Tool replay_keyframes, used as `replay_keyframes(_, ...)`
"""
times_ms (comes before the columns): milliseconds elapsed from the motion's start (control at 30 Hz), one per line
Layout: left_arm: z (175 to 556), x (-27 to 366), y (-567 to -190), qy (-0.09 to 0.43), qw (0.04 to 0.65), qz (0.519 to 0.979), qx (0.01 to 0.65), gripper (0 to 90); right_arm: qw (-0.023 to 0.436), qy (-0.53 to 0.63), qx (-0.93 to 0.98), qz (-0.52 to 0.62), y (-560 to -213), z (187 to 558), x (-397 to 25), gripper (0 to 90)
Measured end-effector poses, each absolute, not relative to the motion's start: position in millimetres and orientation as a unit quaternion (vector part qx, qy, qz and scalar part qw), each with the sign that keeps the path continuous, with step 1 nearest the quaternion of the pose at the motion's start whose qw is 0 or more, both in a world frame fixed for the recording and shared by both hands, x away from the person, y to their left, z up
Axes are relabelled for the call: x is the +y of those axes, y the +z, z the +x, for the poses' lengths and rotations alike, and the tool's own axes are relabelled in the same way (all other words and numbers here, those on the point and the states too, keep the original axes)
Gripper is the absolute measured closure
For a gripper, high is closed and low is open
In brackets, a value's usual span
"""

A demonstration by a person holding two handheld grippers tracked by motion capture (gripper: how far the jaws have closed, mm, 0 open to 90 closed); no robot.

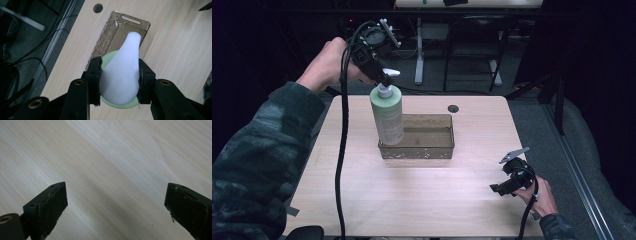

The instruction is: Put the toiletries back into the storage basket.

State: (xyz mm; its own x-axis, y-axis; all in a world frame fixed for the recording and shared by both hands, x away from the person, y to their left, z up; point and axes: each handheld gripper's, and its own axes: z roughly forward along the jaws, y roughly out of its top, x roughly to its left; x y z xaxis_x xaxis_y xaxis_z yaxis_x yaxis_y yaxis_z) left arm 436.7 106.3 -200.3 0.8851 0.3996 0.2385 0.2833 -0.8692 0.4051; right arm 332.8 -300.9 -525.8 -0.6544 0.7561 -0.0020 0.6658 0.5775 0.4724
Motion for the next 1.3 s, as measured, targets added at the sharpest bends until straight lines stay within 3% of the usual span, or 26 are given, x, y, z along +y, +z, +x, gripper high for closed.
replay_keyframes(1300,472,103,-233,0.166,0.179,0.948,0.204,63.0,0.104,0.227,0.880,0.404,-524,332,-301,4.3)
